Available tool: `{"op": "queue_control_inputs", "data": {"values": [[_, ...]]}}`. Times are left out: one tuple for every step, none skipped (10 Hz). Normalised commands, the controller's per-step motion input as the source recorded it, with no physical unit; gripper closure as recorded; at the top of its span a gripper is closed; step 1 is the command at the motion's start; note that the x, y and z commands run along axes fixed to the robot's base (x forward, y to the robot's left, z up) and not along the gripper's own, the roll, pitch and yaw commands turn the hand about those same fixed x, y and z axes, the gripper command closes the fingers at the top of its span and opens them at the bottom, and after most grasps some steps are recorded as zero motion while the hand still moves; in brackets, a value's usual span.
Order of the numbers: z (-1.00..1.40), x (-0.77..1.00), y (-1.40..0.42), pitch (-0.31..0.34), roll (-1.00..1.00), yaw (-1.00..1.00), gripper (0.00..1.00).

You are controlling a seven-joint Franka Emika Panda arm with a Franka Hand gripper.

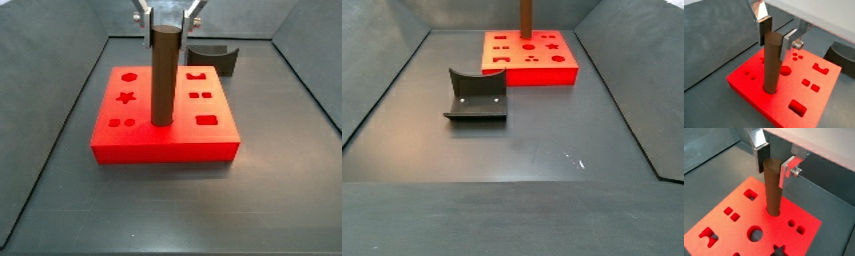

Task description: Insert the oval object.

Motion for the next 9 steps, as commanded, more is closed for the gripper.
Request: {"op": "queue_control_inputs", "data": {"values": [[-0.34,0.12,-0.02,-0.009,0.02,0.16,1.0],[-0.39,0.23,0.0,0.0,0.06,0.37,1.0],[-0.31,0.15,0.0,0.0,0.02,0.38,1.0],[-0.01,0.0,0.0,0.0,0.0,0.05,1.0],[-0.03,0.0,0.0,0.0,0.0,0.0,1.0],[-0.35,-0.14,0.0,-0.009,0.01,0.0,1.0],[-0.64,-0.17,0.0,-0.059,0.0,0.0,1.0],[-0.73,-0.17,0.0,-0.067,0.0,0.0,1.0],[-0.72,-0.18,0.0,-0.067,0.0,0.0,1.0]]}}
